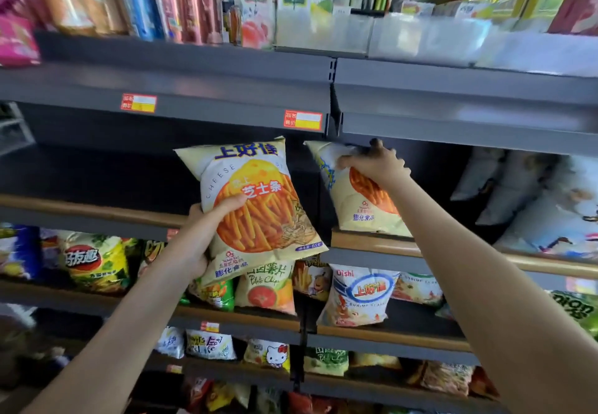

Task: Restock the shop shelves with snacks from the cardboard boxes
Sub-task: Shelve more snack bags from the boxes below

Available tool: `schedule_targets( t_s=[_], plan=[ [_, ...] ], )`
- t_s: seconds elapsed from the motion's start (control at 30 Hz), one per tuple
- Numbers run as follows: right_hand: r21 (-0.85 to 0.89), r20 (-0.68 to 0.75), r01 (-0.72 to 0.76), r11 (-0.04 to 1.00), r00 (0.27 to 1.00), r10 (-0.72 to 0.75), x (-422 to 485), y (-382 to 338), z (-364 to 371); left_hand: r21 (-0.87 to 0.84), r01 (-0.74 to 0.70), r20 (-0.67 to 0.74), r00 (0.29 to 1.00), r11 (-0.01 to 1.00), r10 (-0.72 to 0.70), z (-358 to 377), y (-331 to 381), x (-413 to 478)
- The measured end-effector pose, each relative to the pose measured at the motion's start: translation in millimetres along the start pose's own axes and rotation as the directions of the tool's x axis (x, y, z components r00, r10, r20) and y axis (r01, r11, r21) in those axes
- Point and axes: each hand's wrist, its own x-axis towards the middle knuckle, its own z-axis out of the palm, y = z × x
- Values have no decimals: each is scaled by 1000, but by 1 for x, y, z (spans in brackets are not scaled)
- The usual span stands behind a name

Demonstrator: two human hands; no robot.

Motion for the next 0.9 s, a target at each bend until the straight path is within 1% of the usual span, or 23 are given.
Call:
schedule_targets(
  t_s=[0.03,0.1,0.2,0.23,0.3,0.33,0.37,0.4,0.47,0.53,0.6,0.63,0.67,0.73,0.8,0.87,0.9],
  plan=[
    [-10,-9,13,1000,1000,-13,3,-2,2,-9,10,-19,1000,1000,-10,1,-2,-2],
    [34,29,38,999,999,-39,11,-1,12,-32,16,-40,999,999,-17,3,-7,-6],
    [65,196,88,994,976,-100,13,10,25,-65,9,-37,999,998,-12,12,-14,-18],
    [58,217,121,991,967,-131,10,15,28,-78,-2,-46,999,997,-2,16,-16,-24],
    [44,172,219,975,959,-223,1,26,30,-90,2,-56,998,996,-7,25,-22,-29],
    [72,131,271,960,951,-279,-4,32,31,-77,8,-53,999,997,-12,32,-26,-29],
    [131,96,308,942,942,-321,-10,38,29,-70,20,-50,998,997,-24,43,-27,-27],
    [230,80,316,921,937,-341,-16,45,26,-61,21,-64,998,998,-25,55,-27,-23],
    [474,83,288,832,926,-368,-29,64,10,10,12,-87,996,1000,-11,85,-26,-6],
    [688,165,154,709,918,-360,-39,89,-12,57,-43,-21,999,997,44,118,-26,9],
    [808,282,-12,589,886,-368,-39,116,-34,111,-53,11,999,992,52,159,-29,22],
    [833,313,-63,550,873,-373,-37,129,-45,110,-31,35,999,993,28,181,-31,22],
    [849,311,-69,524,867,-388,-33,143,-54,66,-11,104,995,998,4,198,-33,16],
    [853,253,2,522,873,-417,-25,170,-69,1,-41,256,966,999,39,227,-37,4],
    [848,230,29,530,880,-416,-23,194,-80,41,-77,317,946,996,60,257,-35,4],
    [839,198,63,541,890,-411,-22,211,-86,107,-41,392,920,993,-4,283,-32,11],
    [817,175,88,570,904,-390,-16,220,-85,130,-9,415,909,992,-46,294,-30,19]
  ],
)
